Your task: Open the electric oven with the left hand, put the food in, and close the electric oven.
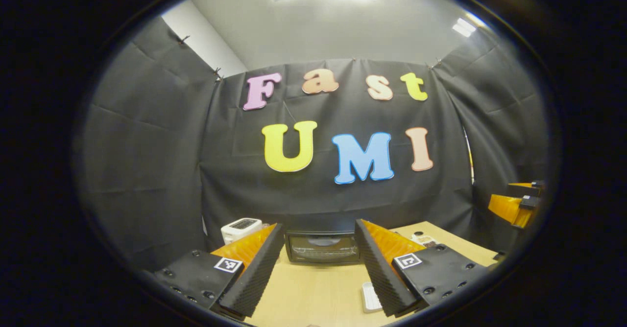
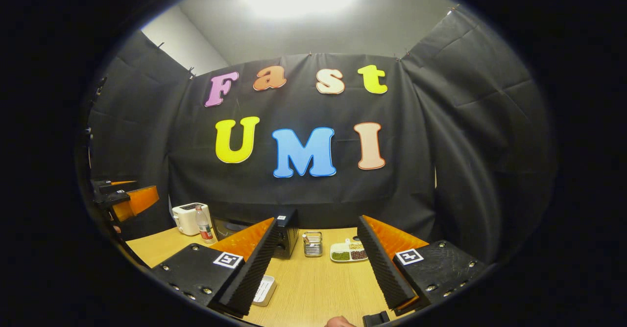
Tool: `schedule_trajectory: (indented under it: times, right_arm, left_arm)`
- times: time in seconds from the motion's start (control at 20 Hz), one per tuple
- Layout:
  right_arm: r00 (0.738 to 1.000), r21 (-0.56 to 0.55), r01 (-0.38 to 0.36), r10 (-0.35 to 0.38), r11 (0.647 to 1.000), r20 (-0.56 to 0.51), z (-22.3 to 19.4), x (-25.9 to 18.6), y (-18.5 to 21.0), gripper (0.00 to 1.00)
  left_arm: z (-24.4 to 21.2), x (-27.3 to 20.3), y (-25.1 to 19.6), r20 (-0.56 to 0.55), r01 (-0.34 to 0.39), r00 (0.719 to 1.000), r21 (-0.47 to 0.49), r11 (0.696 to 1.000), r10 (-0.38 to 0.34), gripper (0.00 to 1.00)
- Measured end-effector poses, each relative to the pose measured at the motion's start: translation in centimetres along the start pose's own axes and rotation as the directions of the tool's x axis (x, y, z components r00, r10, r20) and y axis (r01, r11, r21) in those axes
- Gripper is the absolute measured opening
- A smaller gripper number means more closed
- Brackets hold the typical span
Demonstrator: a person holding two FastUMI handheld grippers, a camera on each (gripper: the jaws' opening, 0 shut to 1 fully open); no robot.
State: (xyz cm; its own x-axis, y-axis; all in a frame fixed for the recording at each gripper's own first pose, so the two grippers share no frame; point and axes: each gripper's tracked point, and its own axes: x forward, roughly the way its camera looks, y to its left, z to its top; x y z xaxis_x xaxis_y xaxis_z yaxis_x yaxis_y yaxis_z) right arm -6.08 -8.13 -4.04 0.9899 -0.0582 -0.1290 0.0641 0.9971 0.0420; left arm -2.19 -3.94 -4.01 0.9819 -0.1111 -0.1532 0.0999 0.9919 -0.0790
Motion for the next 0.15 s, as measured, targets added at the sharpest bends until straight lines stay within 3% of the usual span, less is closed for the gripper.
schedule_trajectory:
  times: [0.15]
  right_arm:
    - [1.000, -0.010, 0.012, -0.012, 1.000, 0.004, 0.19, -0.42, 0.46, 0.98]
  left_arm:
    - [0.24, -0.55, 1.01, 0.009, -0.004, 1.000, 0.005, 1.000, 0.004, 1.00]
